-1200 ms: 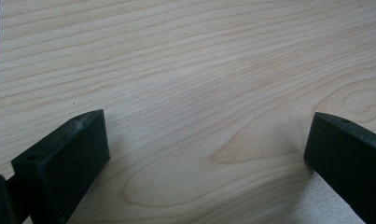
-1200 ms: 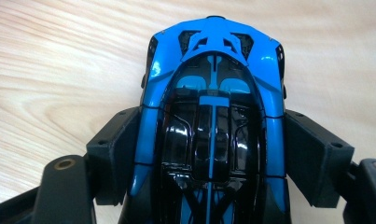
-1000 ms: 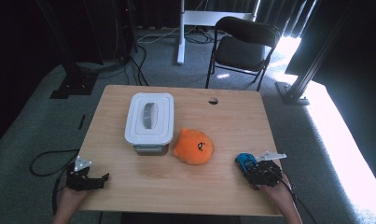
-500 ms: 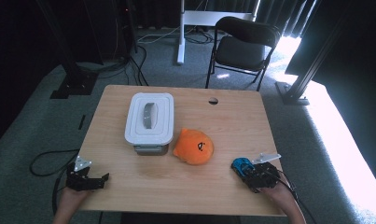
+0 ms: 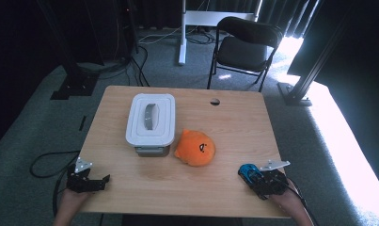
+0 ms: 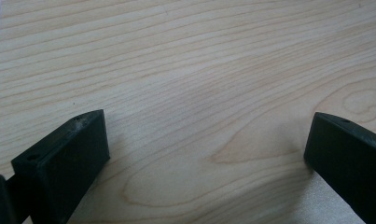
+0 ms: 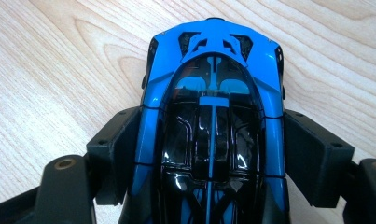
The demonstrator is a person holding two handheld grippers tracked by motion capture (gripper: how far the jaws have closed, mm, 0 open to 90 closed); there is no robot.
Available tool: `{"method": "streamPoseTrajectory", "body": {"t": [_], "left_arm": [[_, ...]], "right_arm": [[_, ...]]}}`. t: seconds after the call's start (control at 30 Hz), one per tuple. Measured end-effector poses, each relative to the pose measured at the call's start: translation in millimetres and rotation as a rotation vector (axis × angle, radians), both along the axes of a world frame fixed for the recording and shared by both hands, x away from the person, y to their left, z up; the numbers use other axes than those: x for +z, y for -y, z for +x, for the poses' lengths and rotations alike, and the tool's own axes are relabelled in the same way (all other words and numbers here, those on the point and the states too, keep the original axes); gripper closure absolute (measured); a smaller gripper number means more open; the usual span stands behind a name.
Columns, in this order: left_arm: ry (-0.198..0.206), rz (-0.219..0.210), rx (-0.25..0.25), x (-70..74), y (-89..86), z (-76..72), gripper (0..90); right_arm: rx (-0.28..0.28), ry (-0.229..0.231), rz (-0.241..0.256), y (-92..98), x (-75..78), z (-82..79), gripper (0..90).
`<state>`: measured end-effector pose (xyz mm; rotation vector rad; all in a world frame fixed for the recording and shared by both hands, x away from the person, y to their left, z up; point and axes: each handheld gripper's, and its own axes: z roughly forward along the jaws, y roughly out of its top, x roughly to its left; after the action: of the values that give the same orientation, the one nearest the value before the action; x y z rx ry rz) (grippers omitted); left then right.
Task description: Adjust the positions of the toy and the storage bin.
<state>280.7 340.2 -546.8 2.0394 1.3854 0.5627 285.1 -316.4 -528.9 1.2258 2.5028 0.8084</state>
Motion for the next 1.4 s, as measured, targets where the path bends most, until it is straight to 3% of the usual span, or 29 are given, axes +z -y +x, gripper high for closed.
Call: {"method": "streamPoseTrajectory", "body": {"t": [0.17, 0.27, 0.37, 0.5, 0.67, 0.9, 1.1, 1.4], "left_arm": [[0.001, -0.001, 0.001, 0.0, 0.1, 0.0, 0.2], [-0.001, 0.0, 0.0, 0.1, 0.0, 0.0, 0.2], [-0.001, 0.001, -0.001, 0.1, -0.1, 0.0, 0.2], [-0.001, 0.001, -0.001, 0.1, -0.1, 0.0, 0.2], [-0.001, 0.0, -0.001, 0.1, 0.0, 0.0, 0.2], [0.0, 0.0, 0.0, 0.0, 0.0, 0.0, 0.2], [0.0, 0.0, 0.0, 0.0, 0.0, 0.0, 0.2], [0.0, 0.0, 0.0, 0.0, 0.0, 0.0, 0.2]], "right_arm": [[-0.002, 0.005, -0.002, 1.3, -2.4, -2.8, 24.9], [-0.004, -0.003, -0.04, -1.4, -0.4, -4.3, 25.0], [-0.017, -0.007, -0.042, -1.9, 2.3, -5.1, 25.0], [-0.03, -0.005, -0.025, -0.3, 7.5, -6.5, 24.9], [-0.046, 0.001, 0.038, 3.8, 18.4, -6.8, 24.7], [-0.048, 0.019, 0.044, 0.3, 29.0, -2.7, 20.5], [-0.023, 0.043, 0.072, -10.1, 39.1, 3.1, 20.5], [0.065, 0.086, 0.131, -36.5, 54.9, 15.3, 20.6]]}}
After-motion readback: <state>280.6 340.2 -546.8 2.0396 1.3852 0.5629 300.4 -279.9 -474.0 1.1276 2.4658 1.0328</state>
